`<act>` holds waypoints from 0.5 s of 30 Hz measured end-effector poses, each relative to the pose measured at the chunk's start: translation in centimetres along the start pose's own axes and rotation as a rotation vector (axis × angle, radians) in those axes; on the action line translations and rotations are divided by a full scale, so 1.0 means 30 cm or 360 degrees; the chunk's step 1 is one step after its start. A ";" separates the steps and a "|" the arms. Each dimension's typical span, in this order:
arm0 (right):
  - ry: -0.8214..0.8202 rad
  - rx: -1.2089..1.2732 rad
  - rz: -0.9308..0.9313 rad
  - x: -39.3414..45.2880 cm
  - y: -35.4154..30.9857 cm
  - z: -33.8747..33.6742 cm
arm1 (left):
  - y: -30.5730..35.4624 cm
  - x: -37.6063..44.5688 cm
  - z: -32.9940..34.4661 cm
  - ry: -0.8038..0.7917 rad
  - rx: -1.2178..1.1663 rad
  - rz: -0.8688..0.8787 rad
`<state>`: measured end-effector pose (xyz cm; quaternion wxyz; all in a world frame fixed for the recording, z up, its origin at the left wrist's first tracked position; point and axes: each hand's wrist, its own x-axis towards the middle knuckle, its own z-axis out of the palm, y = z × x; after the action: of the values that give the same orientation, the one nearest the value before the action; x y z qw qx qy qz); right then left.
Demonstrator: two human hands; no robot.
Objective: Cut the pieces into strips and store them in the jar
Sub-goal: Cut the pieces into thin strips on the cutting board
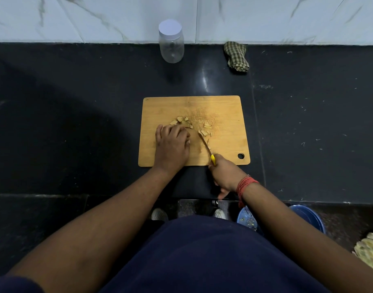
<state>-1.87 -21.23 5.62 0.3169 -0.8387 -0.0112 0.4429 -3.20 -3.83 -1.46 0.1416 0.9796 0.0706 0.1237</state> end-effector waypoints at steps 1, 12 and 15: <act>0.0036 0.0004 0.0010 0.005 0.005 0.002 | -0.011 -0.006 -0.003 -0.0004 0.0016 0.0004; 0.0132 0.0007 -0.0009 0.012 0.034 -0.008 | -0.048 -0.048 -0.018 -0.0046 0.0112 -0.0010; 0.0088 0.0102 -0.0008 0.015 0.041 -0.017 | -0.043 -0.052 -0.017 -0.0040 0.0098 -0.0012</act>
<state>-1.53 -22.33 4.82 0.3449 -0.8399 0.0095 0.4189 -4.95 -2.74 -1.72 0.1127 0.9847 0.0764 0.1086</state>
